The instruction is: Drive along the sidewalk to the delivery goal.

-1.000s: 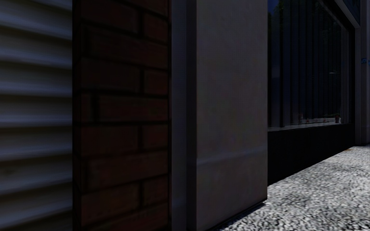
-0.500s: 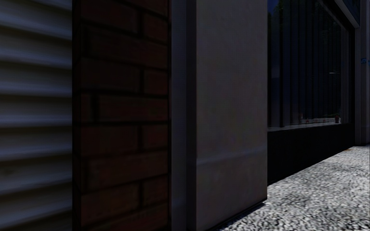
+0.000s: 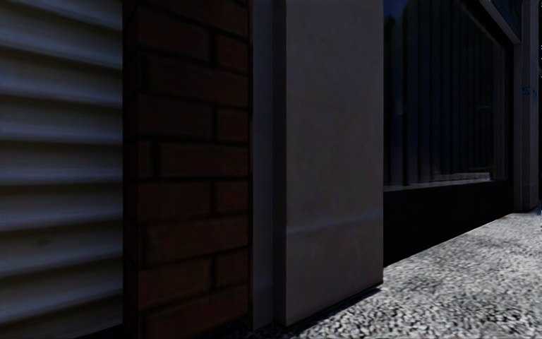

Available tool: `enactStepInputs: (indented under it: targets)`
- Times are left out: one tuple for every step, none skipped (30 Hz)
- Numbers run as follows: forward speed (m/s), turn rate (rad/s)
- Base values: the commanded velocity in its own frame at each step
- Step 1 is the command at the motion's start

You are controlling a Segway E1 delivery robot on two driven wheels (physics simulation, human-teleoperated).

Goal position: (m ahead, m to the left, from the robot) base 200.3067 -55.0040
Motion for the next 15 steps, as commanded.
enactStepInputs:
  targets:
    - [-0.62,0.00]
    - [-0.62,0.00]
    - [-0.68,0.00]
    - [-0.67,0.00]
    - [-0.59,0.00]
    - [-0.55,0.00]
    - [-0.55,0.00]
    - [-0.53,0.00]
    - [-0.52,-0.02]
    - [-0.52,-0.20]
    - [-0.52,-0.36]
    - [-0.52,-0.36]
    - [-0.51,-0.43]
    - [-0.51,-0.45]
    - [-0.51,-0.45]
